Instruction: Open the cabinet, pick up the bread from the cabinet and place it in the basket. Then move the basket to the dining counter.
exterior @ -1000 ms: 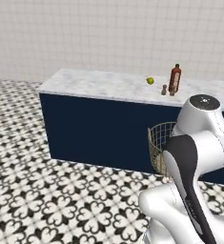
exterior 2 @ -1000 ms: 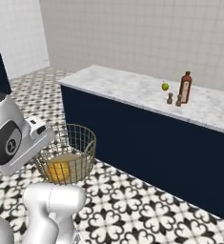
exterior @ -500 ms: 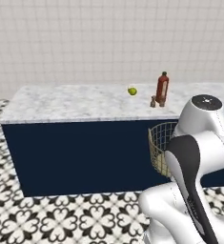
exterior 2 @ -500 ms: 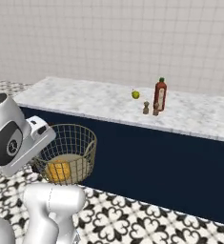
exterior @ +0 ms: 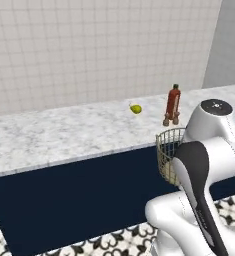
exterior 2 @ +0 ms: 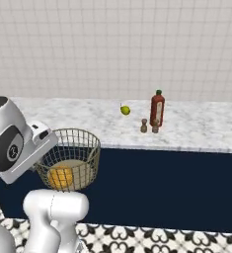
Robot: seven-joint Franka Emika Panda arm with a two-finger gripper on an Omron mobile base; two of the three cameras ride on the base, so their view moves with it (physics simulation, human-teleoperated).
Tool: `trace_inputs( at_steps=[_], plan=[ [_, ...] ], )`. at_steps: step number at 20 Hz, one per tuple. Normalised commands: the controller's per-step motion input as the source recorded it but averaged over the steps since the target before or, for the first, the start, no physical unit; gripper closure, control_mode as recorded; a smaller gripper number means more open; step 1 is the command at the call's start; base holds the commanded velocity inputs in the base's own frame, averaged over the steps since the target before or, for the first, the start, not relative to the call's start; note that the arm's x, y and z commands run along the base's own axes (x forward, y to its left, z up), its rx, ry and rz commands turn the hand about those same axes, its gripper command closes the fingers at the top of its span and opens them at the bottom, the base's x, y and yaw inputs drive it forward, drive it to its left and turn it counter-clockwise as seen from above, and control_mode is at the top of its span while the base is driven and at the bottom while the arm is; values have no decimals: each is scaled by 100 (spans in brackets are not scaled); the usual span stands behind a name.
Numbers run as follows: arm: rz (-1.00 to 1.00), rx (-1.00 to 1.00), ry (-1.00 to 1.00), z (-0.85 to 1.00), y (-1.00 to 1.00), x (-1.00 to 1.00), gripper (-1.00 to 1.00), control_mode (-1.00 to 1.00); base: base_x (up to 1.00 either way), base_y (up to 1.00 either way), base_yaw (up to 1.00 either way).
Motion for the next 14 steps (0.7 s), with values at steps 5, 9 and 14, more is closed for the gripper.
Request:
trace_inputs(
  at_steps=[5, 9, 14],
  plan=[
    [0, 0, 0, 0, 0, 0, 100, 100, 43, 87, -17],
    [0, 0, 0, 0, 0, 0, 100, 100, 26, 76, 0],
    [0, 0, 0, 0, 0, 0, 100, 100, 14, 44, 22]
  ],
)
